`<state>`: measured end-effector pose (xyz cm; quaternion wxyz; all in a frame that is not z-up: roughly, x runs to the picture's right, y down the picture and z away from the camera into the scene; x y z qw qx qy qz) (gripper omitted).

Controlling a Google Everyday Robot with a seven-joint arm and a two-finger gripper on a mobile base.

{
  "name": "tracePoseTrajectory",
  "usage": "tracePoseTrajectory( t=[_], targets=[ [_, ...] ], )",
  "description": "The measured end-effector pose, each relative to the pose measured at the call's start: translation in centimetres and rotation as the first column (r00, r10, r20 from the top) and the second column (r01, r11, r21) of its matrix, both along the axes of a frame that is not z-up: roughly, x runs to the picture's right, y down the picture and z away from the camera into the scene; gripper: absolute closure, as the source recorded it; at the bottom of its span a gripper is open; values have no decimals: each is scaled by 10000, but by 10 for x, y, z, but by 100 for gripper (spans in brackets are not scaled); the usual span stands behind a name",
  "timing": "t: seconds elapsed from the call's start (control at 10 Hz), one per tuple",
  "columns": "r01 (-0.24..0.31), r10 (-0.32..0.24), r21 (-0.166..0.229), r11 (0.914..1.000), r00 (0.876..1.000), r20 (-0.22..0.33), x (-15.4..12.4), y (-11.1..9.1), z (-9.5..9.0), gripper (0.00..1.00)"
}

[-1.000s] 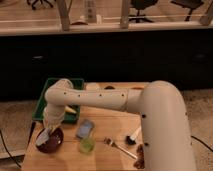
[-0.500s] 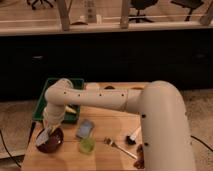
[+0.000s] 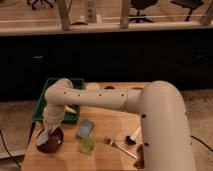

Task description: Place towel in purple bowl

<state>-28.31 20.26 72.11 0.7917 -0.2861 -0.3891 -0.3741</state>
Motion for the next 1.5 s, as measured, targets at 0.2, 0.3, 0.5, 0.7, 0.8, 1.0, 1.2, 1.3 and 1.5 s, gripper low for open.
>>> tracePoseTrajectory(
  t=[0.2, 0.3, 0.5, 0.7, 0.8, 1.0, 1.2, 1.3, 1.5],
  targets=[
    [-9, 9, 30, 10000, 10000, -8, 0, 0, 0, 21],
    [-18, 18, 43, 10000, 10000, -4, -1, 1, 0, 20],
    [-53, 53, 93, 9999, 10000, 3, 0, 2, -1, 20],
    [-91, 90, 128, 9999, 10000, 29, 0, 2, -2, 20],
    [-98, 98, 139, 9999, 9999, 51, 0, 2, -1, 20],
    [-129, 127, 165, 9998, 9999, 99, 1, 2, -1, 20],
    [-142, 139, 193, 9997, 9998, 153, 2, 2, -1, 20],
    [-162, 159, 206, 9997, 9997, 178, 4, 1, -1, 20],
    [-192, 187, 226, 9996, 9995, 246, 7, 0, -1, 20]
  ],
)
